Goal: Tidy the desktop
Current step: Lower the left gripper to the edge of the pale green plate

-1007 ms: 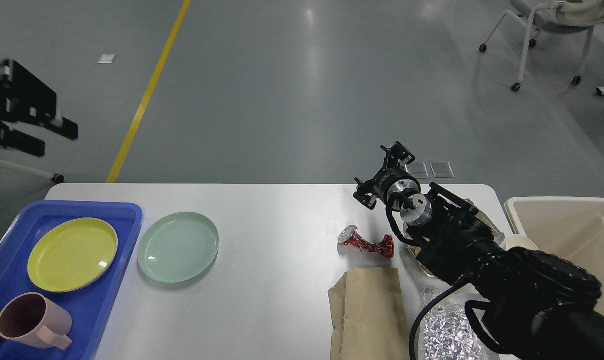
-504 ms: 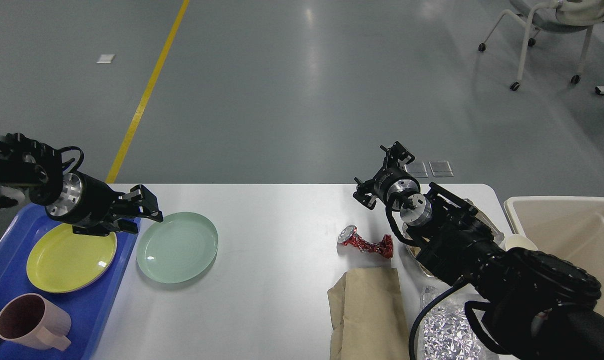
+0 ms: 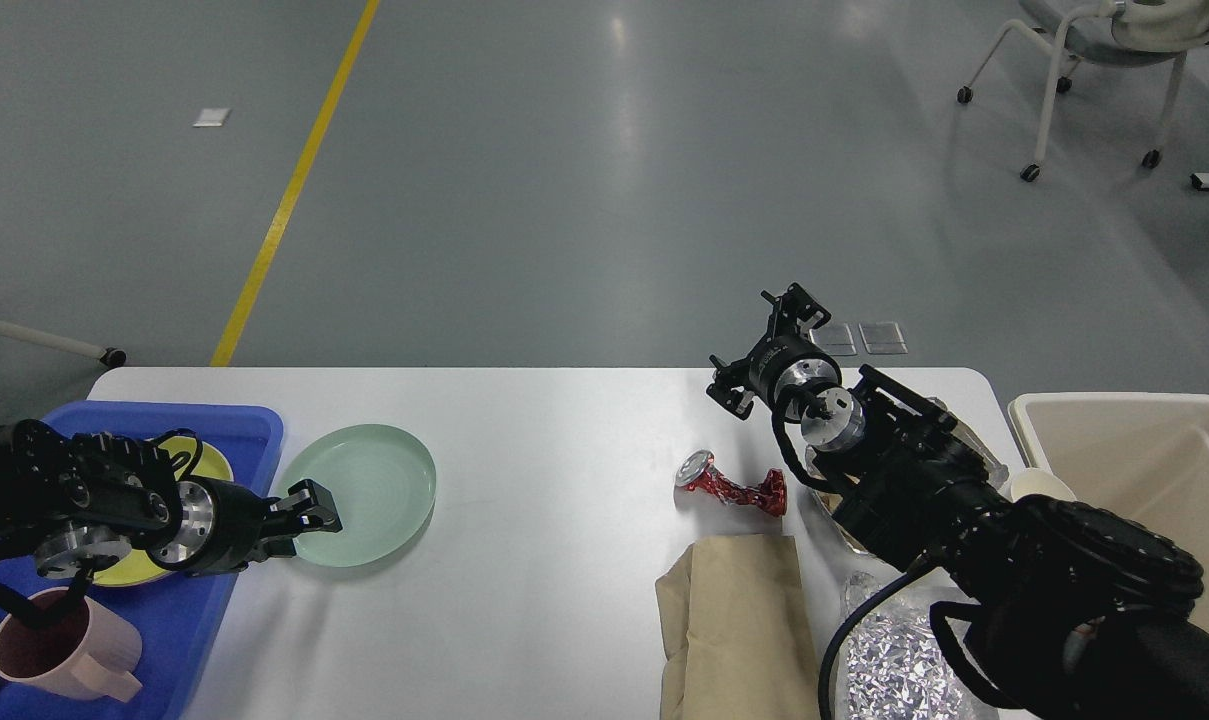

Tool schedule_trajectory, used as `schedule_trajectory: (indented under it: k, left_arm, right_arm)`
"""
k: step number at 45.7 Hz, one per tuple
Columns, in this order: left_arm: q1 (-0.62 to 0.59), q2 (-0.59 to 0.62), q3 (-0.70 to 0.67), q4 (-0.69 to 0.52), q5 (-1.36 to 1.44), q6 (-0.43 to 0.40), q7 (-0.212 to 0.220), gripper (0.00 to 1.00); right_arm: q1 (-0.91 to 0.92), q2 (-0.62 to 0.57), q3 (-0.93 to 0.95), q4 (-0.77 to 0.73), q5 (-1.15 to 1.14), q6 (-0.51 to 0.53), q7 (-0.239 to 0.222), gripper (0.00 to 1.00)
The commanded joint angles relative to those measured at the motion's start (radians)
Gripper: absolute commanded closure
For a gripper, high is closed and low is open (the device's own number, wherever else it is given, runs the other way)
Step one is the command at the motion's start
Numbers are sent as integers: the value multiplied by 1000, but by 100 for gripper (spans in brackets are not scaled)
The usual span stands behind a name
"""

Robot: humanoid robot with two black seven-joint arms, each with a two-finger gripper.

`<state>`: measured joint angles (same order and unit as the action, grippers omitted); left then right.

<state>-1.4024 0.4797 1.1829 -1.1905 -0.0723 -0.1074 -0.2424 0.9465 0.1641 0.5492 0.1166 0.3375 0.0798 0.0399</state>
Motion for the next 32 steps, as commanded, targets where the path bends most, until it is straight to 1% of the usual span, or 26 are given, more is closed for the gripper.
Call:
schedule_trajectory:
  k: [1, 3, 8, 13, 16, 24, 32]
  left_arm:
    - [31, 2, 11, 23, -40, 0, 0, 41]
    - [40, 8, 11, 31, -40, 0, 0, 38]
    - [72, 16, 24, 71, -40, 0, 3, 20]
    - [98, 16, 35, 111, -40, 3, 3, 13]
    - [105, 16, 27, 129, -40, 2, 0, 11]
    - [128, 16, 21, 129, -41, -2, -2, 11]
    - [154, 16, -22, 134, -41, 3, -2, 12]
  right_arm:
    - [0, 0, 0, 2, 0, 0, 0, 0]
    - [0, 0, 0, 0, 0, 0, 0, 0]
    - [0, 0, 0, 0, 0, 0, 0, 0]
    - [0, 0, 0, 0, 0, 0, 0, 0]
    - [0, 0, 0, 0, 0, 0, 0, 0]
    - [0, 0, 0, 0, 0, 0, 0, 0]
    - [0, 0, 0, 0, 0, 0, 0, 0]
